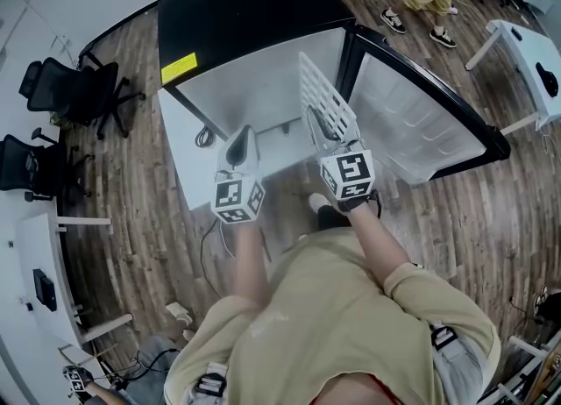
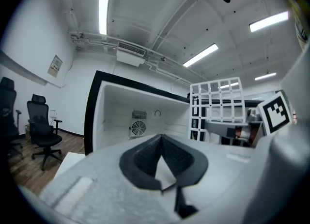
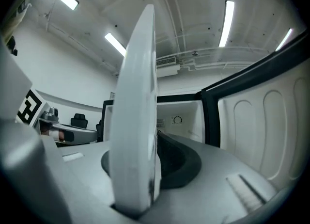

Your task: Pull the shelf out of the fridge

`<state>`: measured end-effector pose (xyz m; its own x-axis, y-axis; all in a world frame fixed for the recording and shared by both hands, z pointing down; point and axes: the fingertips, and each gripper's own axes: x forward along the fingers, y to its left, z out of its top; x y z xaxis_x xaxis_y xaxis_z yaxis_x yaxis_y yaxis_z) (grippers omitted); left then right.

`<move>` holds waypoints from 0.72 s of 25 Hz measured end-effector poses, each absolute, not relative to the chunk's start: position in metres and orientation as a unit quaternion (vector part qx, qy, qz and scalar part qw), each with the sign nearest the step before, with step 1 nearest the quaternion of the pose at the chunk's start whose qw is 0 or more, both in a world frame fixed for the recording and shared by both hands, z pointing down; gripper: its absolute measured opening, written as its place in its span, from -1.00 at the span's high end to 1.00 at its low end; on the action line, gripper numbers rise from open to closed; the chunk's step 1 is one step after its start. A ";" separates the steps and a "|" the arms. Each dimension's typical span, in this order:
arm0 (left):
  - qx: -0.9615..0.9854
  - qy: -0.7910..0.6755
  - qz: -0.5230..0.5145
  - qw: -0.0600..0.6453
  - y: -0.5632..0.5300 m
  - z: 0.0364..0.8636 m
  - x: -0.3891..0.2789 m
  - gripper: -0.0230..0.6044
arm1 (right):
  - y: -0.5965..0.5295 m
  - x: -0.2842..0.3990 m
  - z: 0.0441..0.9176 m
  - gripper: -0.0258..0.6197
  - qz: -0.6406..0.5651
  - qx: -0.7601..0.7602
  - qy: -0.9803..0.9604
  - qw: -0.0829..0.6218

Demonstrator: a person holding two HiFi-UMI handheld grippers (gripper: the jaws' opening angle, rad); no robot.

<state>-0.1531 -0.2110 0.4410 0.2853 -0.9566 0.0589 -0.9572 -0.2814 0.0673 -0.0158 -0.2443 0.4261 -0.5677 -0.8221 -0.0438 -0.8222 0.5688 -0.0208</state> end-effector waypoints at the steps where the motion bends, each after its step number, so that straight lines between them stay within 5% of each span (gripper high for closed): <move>1: 0.799 -0.600 0.002 0.042 -0.212 0.439 -0.154 0.93 | -0.245 -0.016 0.423 0.67 0.008 -0.465 0.885 0.024; 11: 0.771 -0.635 0.040 -0.036 -0.210 0.424 -0.160 0.93 | -0.245 -0.026 0.415 0.67 0.034 -0.457 0.889 0.018; 18: 0.773 -0.633 0.028 -0.024 -0.213 0.426 -0.154 0.93 | -0.246 -0.021 0.416 0.67 0.032 -0.459 0.888 0.017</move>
